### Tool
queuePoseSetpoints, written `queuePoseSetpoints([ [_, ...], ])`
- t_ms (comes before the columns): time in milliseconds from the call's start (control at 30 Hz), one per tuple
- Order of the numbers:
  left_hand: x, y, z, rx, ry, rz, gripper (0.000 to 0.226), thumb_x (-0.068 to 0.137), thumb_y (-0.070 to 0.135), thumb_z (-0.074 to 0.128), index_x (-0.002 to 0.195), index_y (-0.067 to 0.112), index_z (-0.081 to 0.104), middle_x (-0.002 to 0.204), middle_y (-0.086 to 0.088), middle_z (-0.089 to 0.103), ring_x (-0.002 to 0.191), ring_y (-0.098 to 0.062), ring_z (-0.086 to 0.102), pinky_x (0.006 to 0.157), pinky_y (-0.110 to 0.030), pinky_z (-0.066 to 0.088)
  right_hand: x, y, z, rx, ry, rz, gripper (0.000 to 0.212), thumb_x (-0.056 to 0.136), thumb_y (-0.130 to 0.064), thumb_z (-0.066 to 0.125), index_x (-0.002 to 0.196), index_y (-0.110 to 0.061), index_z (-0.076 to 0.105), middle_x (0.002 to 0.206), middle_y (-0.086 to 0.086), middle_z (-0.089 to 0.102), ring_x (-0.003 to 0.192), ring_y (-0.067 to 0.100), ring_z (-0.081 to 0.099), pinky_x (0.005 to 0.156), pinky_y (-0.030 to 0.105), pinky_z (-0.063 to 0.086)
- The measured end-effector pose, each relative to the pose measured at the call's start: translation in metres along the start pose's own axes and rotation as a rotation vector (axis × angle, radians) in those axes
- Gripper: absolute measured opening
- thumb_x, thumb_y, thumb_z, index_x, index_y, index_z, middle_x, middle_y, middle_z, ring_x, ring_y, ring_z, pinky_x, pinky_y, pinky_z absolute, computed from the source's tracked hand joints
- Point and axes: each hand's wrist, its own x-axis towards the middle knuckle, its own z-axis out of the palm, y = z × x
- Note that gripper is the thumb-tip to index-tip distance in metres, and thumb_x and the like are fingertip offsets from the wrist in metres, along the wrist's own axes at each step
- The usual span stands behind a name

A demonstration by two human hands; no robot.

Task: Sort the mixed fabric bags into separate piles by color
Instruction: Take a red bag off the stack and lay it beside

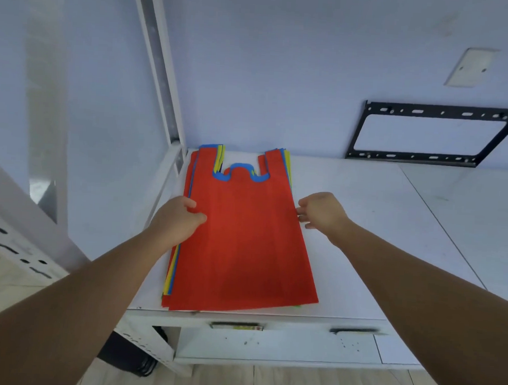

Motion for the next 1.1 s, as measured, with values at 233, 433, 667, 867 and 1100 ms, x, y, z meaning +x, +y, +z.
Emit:
queuePoseSetpoints([
  [233, -0.011, -0.003, -0.003, -0.140, 0.026, -0.088, 0.030, 0.088, 0.020, 0.070, 0.113, 0.012, 0.054, 0.092, -0.001, 0.064, 0.081, -0.017, 0.064, 0.069, -0.031, 0.051, -0.016, 0.007, 0.002, 0.042, -0.098, 0.053, 0.022, 0.089, -0.009, 0.049, 0.094, 0.006, 0.065, 0.094, 0.022, 0.073, 0.078, 0.037, 0.073, 0.075, 0.042, 0.063],
  [433, -0.023, -0.011, -0.005, -0.176, -0.153, -0.152, 0.031, 0.084, 0.027, 0.074, 0.111, 0.012, 0.072, 0.099, -0.008, 0.077, 0.089, -0.028, 0.074, 0.089, -0.049, 0.059, -0.024, 0.022, 0.003, 0.043, -0.227, 0.125, 0.022, 0.094, -0.015, 0.059, 0.109, 0.000, 0.066, 0.103, 0.018, 0.075, 0.091, 0.033, 0.075, 0.076, 0.043, 0.063],
  [667, -0.036, -0.018, 0.006, -0.278, -0.243, -0.158, 0.040, 0.089, 0.024, 0.073, 0.127, 0.022, 0.062, 0.117, -0.003, 0.072, 0.103, -0.026, 0.070, 0.099, -0.051, 0.054, -0.034, 0.033, 0.008, 0.144, -0.297, 0.120, 0.020, 0.093, -0.010, 0.064, 0.113, -0.005, 0.067, 0.103, 0.010, 0.077, 0.086, 0.023, 0.077, 0.071, 0.036, 0.063],
  [867, -0.034, -0.003, 0.000, -0.764, -0.297, -0.373, 0.034, 0.093, 0.008, 0.066, 0.126, 0.006, 0.060, 0.108, -0.011, 0.072, 0.083, -0.020, 0.071, 0.065, -0.033, 0.061, -0.036, 0.036, 0.006, 0.183, -0.241, 0.131, 0.025, 0.091, -0.020, 0.067, 0.110, -0.006, 0.068, 0.103, 0.011, 0.076, 0.095, 0.027, 0.074, 0.087, 0.044, 0.060],
  [1100, -0.040, 0.017, -0.014, -1.134, -0.366, -0.441, 0.003, 0.098, 0.005, 0.059, 0.099, 0.003, 0.057, 0.067, -0.010, 0.063, 0.047, -0.011, 0.064, 0.041, -0.015, 0.053, -0.042, 0.035, -0.007, 0.223, -0.225, 0.188, 0.023, 0.090, -0.019, 0.065, 0.108, -0.004, 0.061, 0.082, 0.012, 0.066, 0.058, 0.021, 0.066, 0.055, 0.030, 0.056],
])
